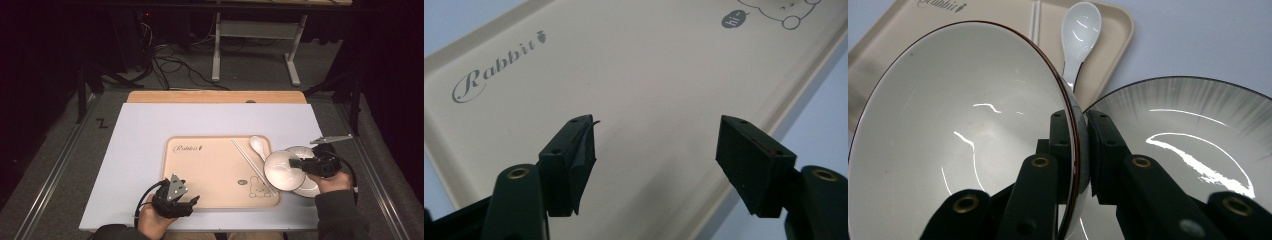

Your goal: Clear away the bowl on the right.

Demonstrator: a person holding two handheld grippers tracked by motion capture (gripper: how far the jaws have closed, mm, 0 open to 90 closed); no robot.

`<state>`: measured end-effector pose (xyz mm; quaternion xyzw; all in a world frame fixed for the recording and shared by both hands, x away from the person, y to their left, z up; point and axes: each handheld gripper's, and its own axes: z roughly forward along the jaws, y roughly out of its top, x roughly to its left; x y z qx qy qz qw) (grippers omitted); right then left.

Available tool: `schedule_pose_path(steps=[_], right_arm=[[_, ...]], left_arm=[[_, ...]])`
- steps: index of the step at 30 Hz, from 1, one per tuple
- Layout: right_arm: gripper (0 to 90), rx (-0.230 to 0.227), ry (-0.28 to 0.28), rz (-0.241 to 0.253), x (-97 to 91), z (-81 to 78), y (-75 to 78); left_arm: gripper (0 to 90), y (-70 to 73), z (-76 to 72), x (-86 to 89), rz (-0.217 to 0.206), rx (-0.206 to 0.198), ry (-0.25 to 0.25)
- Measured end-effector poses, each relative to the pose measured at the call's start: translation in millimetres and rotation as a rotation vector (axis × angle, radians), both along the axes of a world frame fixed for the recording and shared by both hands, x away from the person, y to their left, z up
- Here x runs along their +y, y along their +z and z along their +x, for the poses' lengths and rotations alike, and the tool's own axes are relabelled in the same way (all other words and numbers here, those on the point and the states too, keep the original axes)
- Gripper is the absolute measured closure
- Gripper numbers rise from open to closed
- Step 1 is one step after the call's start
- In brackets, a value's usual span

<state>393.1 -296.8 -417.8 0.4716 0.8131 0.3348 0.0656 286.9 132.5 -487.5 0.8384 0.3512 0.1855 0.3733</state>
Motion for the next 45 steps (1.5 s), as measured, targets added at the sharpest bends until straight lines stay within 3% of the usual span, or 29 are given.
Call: schedule_pose_path(steps=[25, 45], right_arm=[[83.1, 0.056, 0.088, -0.013, 49.2, 19.1, -7.8], [83.1, 0.095, 0.098, -0.017, 93.4, 48.1, -16.4]], left_arm=[[32.4, 0.2, 0.4, 0.6, -0.004, -0.003, 0.000], [32.4, 0.6, 0.7, 0.8, -0.005, -0.004, -0.002]])
